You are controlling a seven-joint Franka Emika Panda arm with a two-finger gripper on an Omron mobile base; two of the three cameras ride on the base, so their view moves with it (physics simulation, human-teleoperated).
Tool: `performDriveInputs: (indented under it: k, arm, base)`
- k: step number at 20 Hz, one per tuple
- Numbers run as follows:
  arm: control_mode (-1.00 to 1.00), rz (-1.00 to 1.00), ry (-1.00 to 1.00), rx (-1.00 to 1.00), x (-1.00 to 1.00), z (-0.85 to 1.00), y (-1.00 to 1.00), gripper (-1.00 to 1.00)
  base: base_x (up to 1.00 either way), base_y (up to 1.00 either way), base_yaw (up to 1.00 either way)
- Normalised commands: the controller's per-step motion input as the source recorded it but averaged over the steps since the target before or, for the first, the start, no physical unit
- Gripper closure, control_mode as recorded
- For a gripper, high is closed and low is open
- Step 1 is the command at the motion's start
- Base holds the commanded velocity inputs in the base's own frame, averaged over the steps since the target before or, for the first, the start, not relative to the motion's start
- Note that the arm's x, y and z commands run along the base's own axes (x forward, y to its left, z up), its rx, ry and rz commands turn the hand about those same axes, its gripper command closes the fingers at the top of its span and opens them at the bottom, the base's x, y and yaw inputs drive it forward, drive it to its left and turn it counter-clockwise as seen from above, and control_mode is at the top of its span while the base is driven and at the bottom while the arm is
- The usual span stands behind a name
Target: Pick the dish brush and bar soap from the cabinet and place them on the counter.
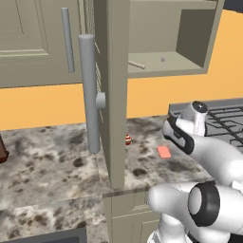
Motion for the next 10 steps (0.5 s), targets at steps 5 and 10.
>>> performDriveInputs:
  k: [5,10]
  arm:
    - [-1.00,0.00,0.00,0.00,-0.20,0.35,-0.04,-1.00]
    - [-1.00,0.00,-0.01,0.00,-0.38,0.17,0.00,-1.00]
  base:
    - [0.00,0.00,0.00]
    - [0.00,0.00,0.00]
